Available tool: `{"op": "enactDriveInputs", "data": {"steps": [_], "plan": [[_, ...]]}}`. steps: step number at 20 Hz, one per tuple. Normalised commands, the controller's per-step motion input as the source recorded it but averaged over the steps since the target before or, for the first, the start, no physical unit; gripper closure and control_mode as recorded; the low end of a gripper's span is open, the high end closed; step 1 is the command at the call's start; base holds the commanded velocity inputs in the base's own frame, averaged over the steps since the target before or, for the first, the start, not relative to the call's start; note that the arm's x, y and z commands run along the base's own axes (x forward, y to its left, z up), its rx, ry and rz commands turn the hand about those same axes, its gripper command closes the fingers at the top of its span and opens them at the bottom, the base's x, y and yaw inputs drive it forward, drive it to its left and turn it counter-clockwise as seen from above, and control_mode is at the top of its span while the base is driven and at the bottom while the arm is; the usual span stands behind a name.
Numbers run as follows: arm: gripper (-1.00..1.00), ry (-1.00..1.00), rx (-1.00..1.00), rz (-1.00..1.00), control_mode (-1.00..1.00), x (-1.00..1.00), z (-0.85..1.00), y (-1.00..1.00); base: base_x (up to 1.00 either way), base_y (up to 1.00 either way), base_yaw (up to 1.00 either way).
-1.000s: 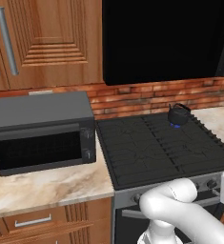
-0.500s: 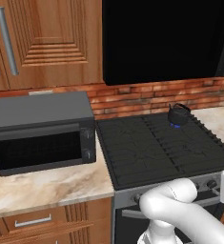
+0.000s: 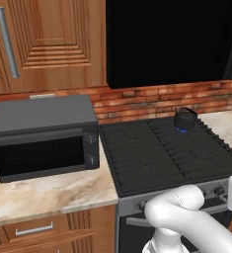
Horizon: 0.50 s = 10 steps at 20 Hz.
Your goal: Lower the heat of the kettle.
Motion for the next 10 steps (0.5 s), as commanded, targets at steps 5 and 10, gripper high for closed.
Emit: {"op": "enactDriveInputs", "data": {"steps": [5,10], "plan": [[1.0,0.0,0.02,0.0,-1.0,0.2,-0.21,0.25,0.0,0.0,0.0],[1.0,0.0,0.04,0.0,-1.0,0.12,-0.09,0.18,0.0,0.0,0.0]]}}
